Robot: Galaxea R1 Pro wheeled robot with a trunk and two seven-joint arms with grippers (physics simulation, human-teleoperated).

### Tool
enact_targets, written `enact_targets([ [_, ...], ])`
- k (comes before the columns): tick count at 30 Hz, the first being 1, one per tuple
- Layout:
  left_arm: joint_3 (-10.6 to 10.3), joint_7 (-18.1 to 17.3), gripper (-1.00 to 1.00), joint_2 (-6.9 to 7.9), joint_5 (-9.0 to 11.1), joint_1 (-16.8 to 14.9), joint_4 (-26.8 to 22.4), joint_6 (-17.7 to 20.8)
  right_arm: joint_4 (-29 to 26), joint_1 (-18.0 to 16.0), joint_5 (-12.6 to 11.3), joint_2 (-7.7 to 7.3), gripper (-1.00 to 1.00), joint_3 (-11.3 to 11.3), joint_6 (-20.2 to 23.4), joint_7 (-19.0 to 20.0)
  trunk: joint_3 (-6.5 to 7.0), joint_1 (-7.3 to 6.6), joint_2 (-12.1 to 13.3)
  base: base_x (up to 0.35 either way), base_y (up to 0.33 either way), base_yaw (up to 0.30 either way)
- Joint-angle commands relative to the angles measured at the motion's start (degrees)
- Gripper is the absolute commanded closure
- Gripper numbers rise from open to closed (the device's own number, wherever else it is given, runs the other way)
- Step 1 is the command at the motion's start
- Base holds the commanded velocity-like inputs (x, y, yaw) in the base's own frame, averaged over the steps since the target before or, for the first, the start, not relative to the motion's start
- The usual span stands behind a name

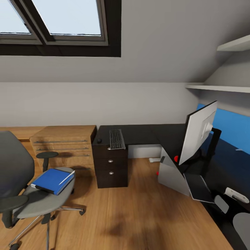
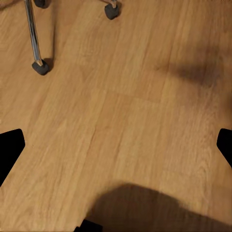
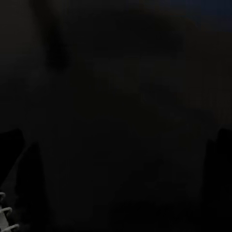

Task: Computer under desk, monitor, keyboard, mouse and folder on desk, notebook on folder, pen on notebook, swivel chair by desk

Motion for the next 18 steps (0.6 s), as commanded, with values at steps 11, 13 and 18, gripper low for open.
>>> enact_targets([
  [11,-0.07,0.09,-1.00,-0.02,0.44,0.01,-0.04,0.24,1.44,0.04,-1.53,0.02,-1.00,-0.68,0.44,-0.15,-0.06,0.01,-0.03,0.000,0.046,0.000],
  [13,-0.07,0.09,-1.00,-0.02,0.44,0.01,-0.04,0.24,1.41,0.04,-1.53,0.02,-1.00,-0.68,0.27,-0.15,-0.06,0.01,-0.03,0.000,0.000,0.000],
  [18,-0.07,0.09,-1.00,-0.02,0.44,0.01,-0.02,0.25,1.24,0.04,-1.55,-0.03,-1.00,-0.78,-0.48,-0.15,-0.06,0.01,-0.03,0.000,0.000,0.000],
])
